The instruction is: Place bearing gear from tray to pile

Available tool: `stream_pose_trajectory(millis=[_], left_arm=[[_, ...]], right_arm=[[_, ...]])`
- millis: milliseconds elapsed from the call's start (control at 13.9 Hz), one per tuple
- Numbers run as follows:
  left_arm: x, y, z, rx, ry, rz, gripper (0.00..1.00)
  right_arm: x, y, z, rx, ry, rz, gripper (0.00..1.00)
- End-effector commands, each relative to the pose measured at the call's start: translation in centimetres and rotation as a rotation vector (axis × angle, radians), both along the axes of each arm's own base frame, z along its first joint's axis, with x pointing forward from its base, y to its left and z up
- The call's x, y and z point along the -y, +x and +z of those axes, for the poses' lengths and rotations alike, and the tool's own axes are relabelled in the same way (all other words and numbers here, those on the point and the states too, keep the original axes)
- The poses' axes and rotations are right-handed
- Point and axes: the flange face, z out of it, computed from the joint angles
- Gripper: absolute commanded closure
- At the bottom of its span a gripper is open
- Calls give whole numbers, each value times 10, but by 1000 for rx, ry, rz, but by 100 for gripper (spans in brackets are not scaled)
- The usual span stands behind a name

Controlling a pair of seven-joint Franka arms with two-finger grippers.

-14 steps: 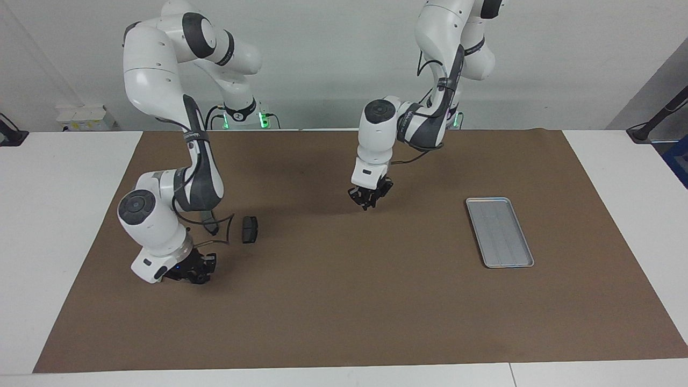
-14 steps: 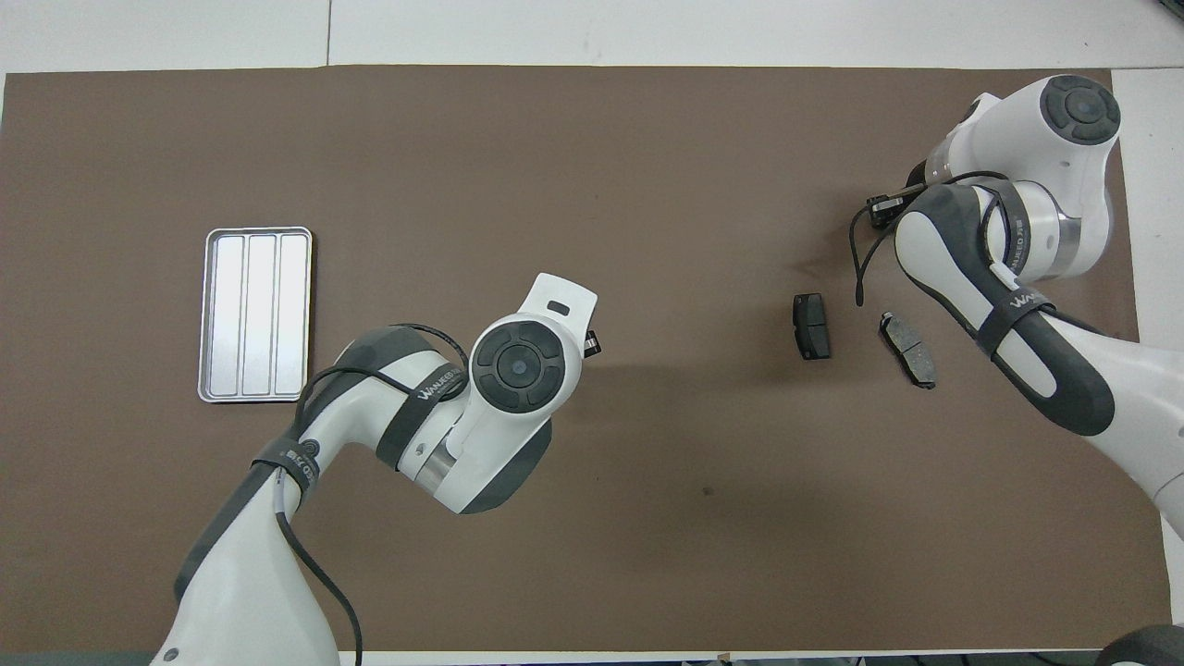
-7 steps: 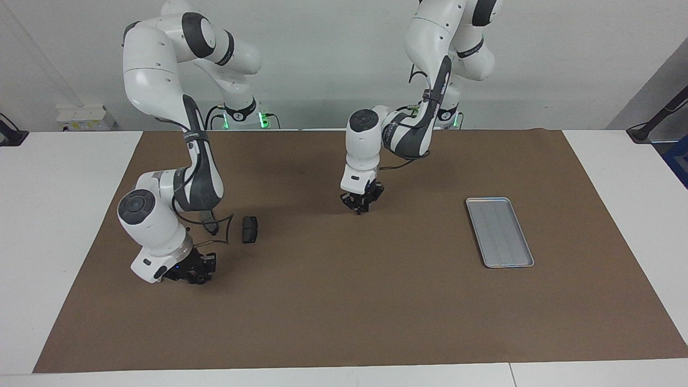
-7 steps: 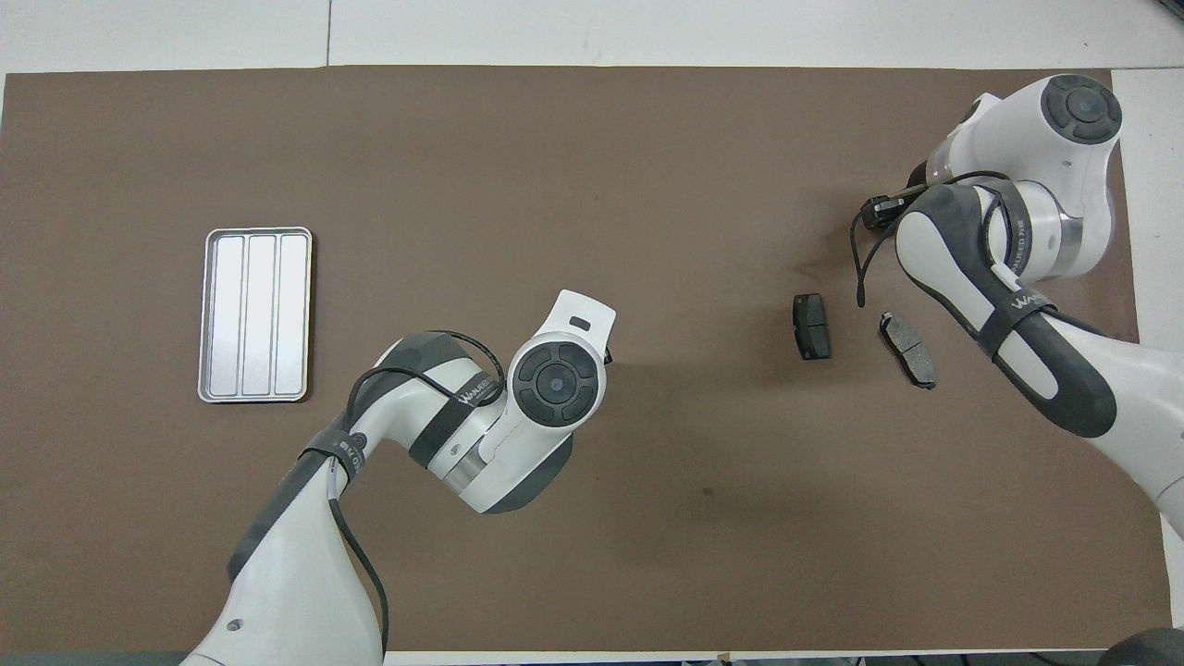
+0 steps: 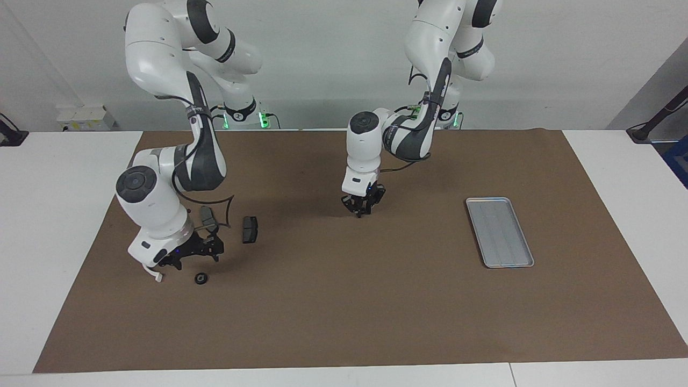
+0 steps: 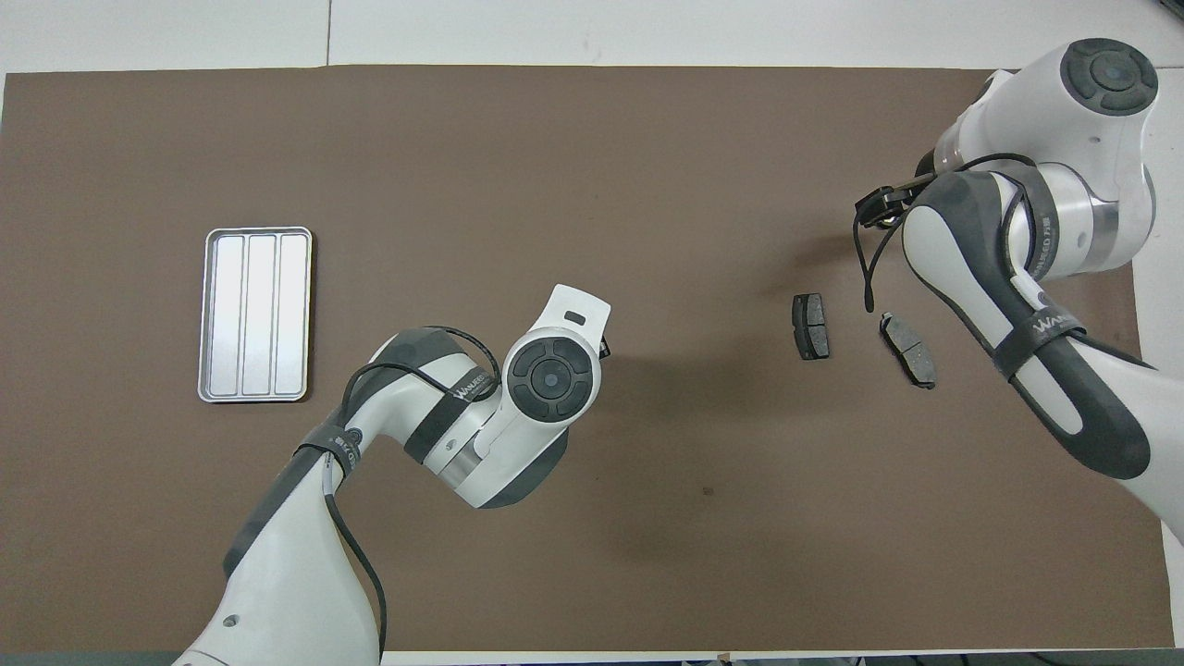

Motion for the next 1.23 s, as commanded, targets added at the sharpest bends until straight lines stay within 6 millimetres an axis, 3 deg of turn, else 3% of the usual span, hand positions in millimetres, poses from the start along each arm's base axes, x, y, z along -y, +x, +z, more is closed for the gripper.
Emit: stream_pose_trajectory(millis=[0,144,289,505,649,866,1010,1155], left_arm=[[-15,20,59,29,26,26,0],[-50,38,117,51,25,6,0],[-93,57,159,62,37,-2,0],[-168,96,206,69,58,36,0],[-249,117,240,70,77,-14,0],[-353,120,263,34,33,-104,0],[-395,105,275,-26,11,-206,0],[-416,90,290,-49,-10,-223,0]], right_arm=[[-1,-6,11,-5,-32,1,0],[-14,-7,17,-18,-36,19,0],[-17,-5,25,-23,-30,17,0],[-35,-5,35,-30,-27,26,0],[-82,-8,47,-39,-15,-58,0],[-150,-23,49,-38,-24,-397,0],[-208,-39,50,-45,12,-535,0],[-254,-56,50,-44,19,-662,0]])
